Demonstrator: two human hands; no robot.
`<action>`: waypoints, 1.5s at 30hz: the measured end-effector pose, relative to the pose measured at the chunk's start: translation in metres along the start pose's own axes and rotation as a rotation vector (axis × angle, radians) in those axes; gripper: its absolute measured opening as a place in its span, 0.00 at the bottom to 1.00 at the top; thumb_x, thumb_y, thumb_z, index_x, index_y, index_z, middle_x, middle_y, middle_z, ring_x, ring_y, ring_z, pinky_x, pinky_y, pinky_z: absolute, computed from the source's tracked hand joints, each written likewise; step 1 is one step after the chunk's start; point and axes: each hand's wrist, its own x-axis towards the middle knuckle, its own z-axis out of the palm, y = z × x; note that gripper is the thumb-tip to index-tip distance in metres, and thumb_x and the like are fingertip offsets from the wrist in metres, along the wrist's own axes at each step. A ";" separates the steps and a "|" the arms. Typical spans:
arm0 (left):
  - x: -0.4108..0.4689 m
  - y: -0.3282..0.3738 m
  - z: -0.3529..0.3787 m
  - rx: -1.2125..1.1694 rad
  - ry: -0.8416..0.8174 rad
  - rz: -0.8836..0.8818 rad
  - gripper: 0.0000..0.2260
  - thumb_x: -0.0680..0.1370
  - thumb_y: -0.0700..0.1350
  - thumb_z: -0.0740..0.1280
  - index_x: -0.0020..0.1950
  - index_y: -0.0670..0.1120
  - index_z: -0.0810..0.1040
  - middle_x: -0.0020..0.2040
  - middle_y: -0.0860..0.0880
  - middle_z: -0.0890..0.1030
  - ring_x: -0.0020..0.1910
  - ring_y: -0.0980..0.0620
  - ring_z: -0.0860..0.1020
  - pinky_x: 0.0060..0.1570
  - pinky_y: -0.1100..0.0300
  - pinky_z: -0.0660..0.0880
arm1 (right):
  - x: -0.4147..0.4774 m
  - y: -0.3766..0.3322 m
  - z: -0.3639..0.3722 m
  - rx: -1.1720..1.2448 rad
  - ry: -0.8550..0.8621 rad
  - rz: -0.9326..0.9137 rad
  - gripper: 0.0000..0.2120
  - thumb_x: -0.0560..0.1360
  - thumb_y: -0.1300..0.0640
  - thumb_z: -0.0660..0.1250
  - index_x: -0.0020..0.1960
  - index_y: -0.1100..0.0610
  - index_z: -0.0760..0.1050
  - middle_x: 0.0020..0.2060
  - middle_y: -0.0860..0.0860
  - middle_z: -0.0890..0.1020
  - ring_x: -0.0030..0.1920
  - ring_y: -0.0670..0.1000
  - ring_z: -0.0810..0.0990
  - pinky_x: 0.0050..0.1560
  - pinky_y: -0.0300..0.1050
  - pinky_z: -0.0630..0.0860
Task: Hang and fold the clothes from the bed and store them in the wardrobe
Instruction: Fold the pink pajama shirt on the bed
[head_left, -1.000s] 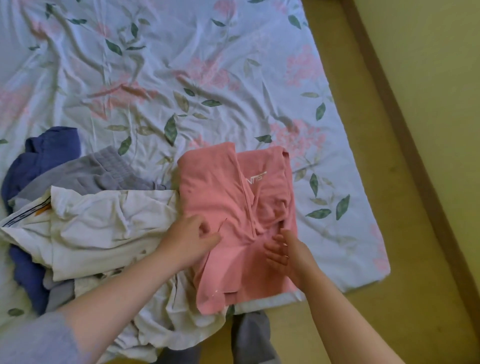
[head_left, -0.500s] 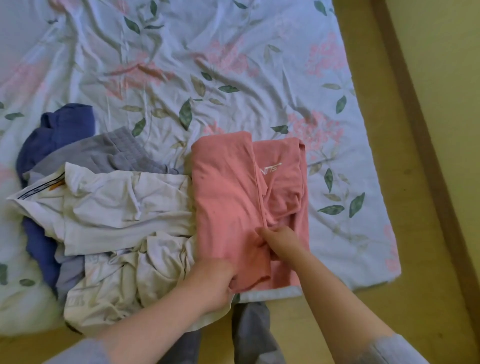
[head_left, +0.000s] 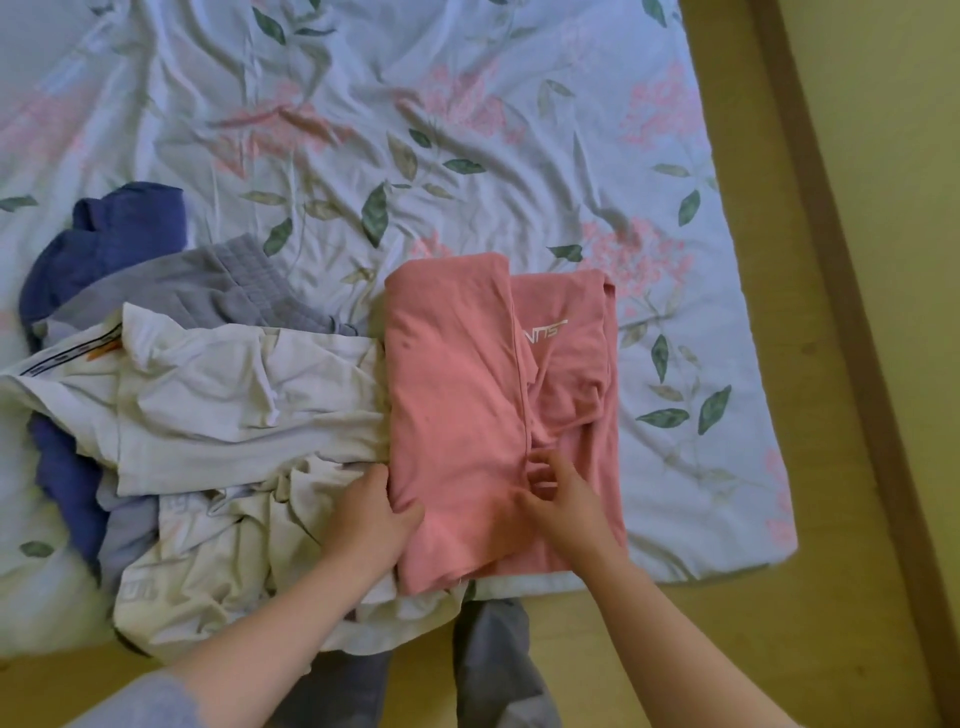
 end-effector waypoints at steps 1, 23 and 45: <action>0.003 -0.004 -0.003 0.003 -0.005 0.025 0.08 0.72 0.43 0.70 0.43 0.43 0.72 0.40 0.47 0.77 0.37 0.49 0.76 0.35 0.56 0.71 | 0.001 -0.003 0.005 -0.059 -0.004 -0.036 0.15 0.73 0.56 0.70 0.59 0.49 0.74 0.48 0.44 0.80 0.48 0.48 0.80 0.49 0.43 0.78; -0.001 -0.022 -0.017 0.968 -0.152 0.853 0.34 0.65 0.50 0.73 0.71 0.49 0.73 0.75 0.43 0.66 0.74 0.39 0.63 0.73 0.39 0.58 | -0.012 0.061 -0.035 -0.984 -0.221 -0.255 0.48 0.71 0.48 0.71 0.79 0.41 0.43 0.78 0.44 0.36 0.78 0.51 0.35 0.77 0.59 0.45; 0.015 0.053 -0.098 0.027 -0.127 0.708 0.07 0.79 0.48 0.66 0.56 0.51 0.81 0.46 0.56 0.83 0.47 0.60 0.80 0.49 0.60 0.75 | -0.027 -0.033 -0.131 -0.380 0.208 -0.339 0.10 0.77 0.66 0.64 0.50 0.54 0.81 0.38 0.49 0.84 0.41 0.54 0.81 0.44 0.53 0.78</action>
